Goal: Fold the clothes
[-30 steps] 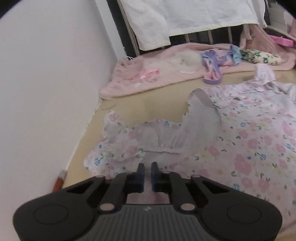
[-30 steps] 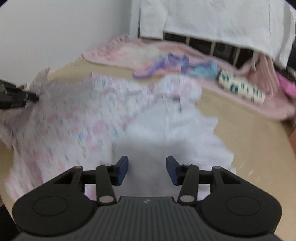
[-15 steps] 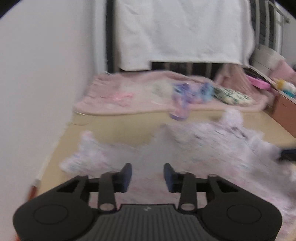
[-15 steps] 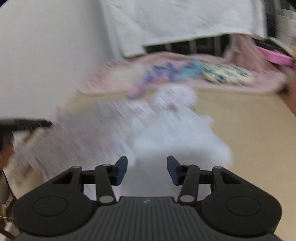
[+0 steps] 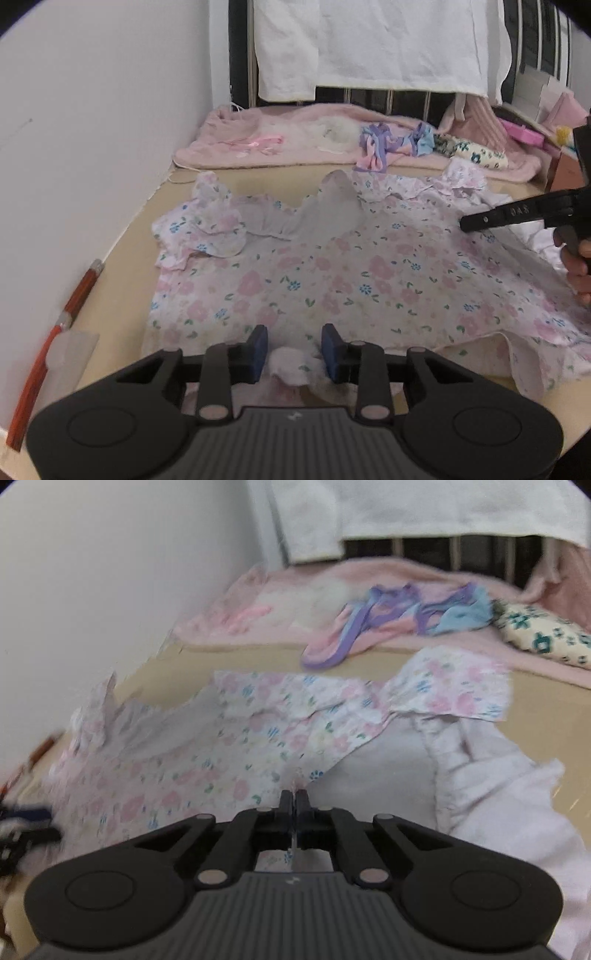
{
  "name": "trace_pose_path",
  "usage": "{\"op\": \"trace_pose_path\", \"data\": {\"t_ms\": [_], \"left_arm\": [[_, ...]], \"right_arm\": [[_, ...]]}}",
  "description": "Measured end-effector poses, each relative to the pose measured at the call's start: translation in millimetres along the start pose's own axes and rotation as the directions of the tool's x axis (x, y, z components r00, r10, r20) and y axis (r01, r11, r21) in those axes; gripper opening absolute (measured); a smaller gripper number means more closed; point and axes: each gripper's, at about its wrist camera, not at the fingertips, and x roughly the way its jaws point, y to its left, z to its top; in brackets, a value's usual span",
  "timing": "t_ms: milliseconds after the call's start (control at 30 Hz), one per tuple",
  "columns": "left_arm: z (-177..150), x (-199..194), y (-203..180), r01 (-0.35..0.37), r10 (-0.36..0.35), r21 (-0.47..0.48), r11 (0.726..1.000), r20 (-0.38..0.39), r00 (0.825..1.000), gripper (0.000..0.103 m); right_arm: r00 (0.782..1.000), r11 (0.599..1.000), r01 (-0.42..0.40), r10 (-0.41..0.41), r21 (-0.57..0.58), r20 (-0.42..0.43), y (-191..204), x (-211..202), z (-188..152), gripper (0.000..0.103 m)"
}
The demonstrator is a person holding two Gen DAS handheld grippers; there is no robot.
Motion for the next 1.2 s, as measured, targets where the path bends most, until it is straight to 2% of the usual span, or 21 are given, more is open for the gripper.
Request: {"op": "trace_pose_path", "data": {"t_ms": [67, 133, 200, 267, 300, 333, 400, 467, 500, 600, 700, 767, 833, 900, 933, 1000, 1033, 1067, 1100, 1133, 1200], "left_arm": [[-3.0, -8.6, -0.3, 0.023, -0.022, -0.008, 1.000, 0.017, 1.000, 0.030], [-4.8, -17.3, -1.5, 0.052, -0.052, -0.019, 0.998, 0.035, 0.998, 0.030], [-3.1, -27.2, -5.2, 0.124, -0.122, -0.027, 0.992, 0.067, 0.990, 0.033], [0.3, -34.5, -16.9, 0.201, -0.200, 0.008, 0.980, 0.097, 0.975, 0.035], [1.6, -34.3, -23.7, 0.220, -0.222, 0.035, 0.975, 0.100, 0.970, 0.038], [3.0, -30.6, -31.0, 0.230, -0.235, 0.056, 0.972, 0.089, 0.968, 0.038], [1.9, -19.2, -42.3, 0.243, -0.247, 0.088, 0.966, 0.040, 0.968, 0.035], [-3.3, -10.6, -48.5, 0.247, -0.249, 0.124, 0.961, -0.005, 0.969, 0.028], [-7.1, -8.2, -47.6, 0.235, -0.235, 0.124, 0.964, -0.017, 0.972, 0.028], [-16.6, -10.7, -35.5, 0.193, -0.193, 0.097, 0.976, -0.005, 0.981, 0.025], [-18.3, -18.1, -25.4, 0.136, -0.135, 0.062, 0.989, -0.016, 0.991, 0.025], [-11.8, -25.2, -24.3, 0.125, -0.125, 0.008, 0.992, -0.027, 0.992, 0.023], [-5.8, -42.9, -35.1, 0.231, -0.230, -0.029, 0.973, 0.038, 0.973, 0.026], [-0.4, -58.1, -48.0, 0.334, -0.327, -0.062, 0.940, 0.096, 0.940, 0.042], [0.7, -58.4, -59.8, 0.366, -0.358, -0.072, 0.928, 0.103, 0.928, 0.042], [2.2, -53.8, -86.3, 0.376, -0.368, -0.045, 0.926, 0.122, 0.922, 0.041], [2.7, -50.1, -98.4, 0.368, -0.363, -0.025, 0.930, 0.116, 0.925, 0.041], [2.9, -43.7, -108.4, 0.338, -0.338, 0.007, 0.941, 0.084, 0.937, 0.035], [2.7, -36.9, -116.6, 0.303, -0.303, 0.026, 0.953, 0.042, 0.952, 0.025], [0.1, -32.4, -117.4, 0.270, -0.270, 0.019, 0.963, -0.004, 0.963, 0.022], [-10.9, -34.3, -105.0, 0.259, -0.258, 0.001, 0.966, -0.033, 0.965, 0.022]], "right_arm": [[0.999, 0.998, 0.021, -0.023, 0.053, 0.040, -8.8, -3.4, 0.7, 0.001], [0.998, 0.995, 0.068, -0.069, 0.070, 0.011, -13.4, 1.2, -1.5, 0.001], [0.996, 0.995, 0.089, -0.089, 0.046, 0.002, -9.4, 1.4, -4.0, 0.002], [0.995, 0.995, 0.094, -0.095, 0.034, 0.017, -3.1, -6.9, -3.9, 0.011], [0.996, 0.996, 0.088, -0.089, 0.017, 0.027, 0.0, -14.8, -4.1, 0.014], [0.996, 0.997, 0.082, -0.082, -0.002, 0.038, 2.9, -23.0, -4.5, 0.022], [0.997, 0.996, 0.072, -0.070, -0.055, 0.035, 11.5, -38.4, -9.5, 0.022], [0.998, 0.993, 0.057, -0.057, -0.108, 0.003, 11.8, -54.1, -20.9, 0.022], [0.998, 0.990, 0.050, -0.053, -0.130, -0.017, 12.1, -60.9, -27.9, 0.021], [0.993, 0.983, 0.076, -0.089, -0.170, -0.073, 11.4, -82.5, -60.5, 0.020], [0.989, 0.976, 0.133, -0.141, -0.172, -0.034, 5.9, -118.8, -97.1, 0.023], [0.991, 0.980, 0.131, -0.134, -0.152, -0.012, 4.1, -142.5, -110.3, 0.027], [0.992, 0.985, 0.123, -0.121, -0.124, 0.024, 2.0, -164.5, -117.8, 0.028], [0.994, 0.992, 0.078, -0.070, -0.097, 0.083, 2.9, -177.4, -115.1, 0.028], [0.994, 0.994, 0.042, -0.032, -0.100, 0.100, 6.6, -178.4, -112.2, 0.028], [0.995, 0.988, -0.009, 0.024, -0.154, 0.095, 20.8, -169.3, -110.7, 0.028], [0.995, 0.981, -0.025, 0.043, -0.195, 0.088, 30.2, -162.1, -111.5, 0.028], [0.996, 0.972, -0.019, 0.038, -0.234, 0.076, 39.0, -155.3, -114.6, 0.028], [0.998, 0.962, -0.009, 0.028, -0.273, 0.064, 47.7, -148.5, -118.0, 0.027], [0.998, 0.957, -0.001, 0.019, -0.290, 0.058, 53.3, -145.6, -121.4, 0.027], [0.999, 0.951, 0.030, -0.016, -0.308, 0.047, 57.2, -144.1, -129.8, 0.027]]}}
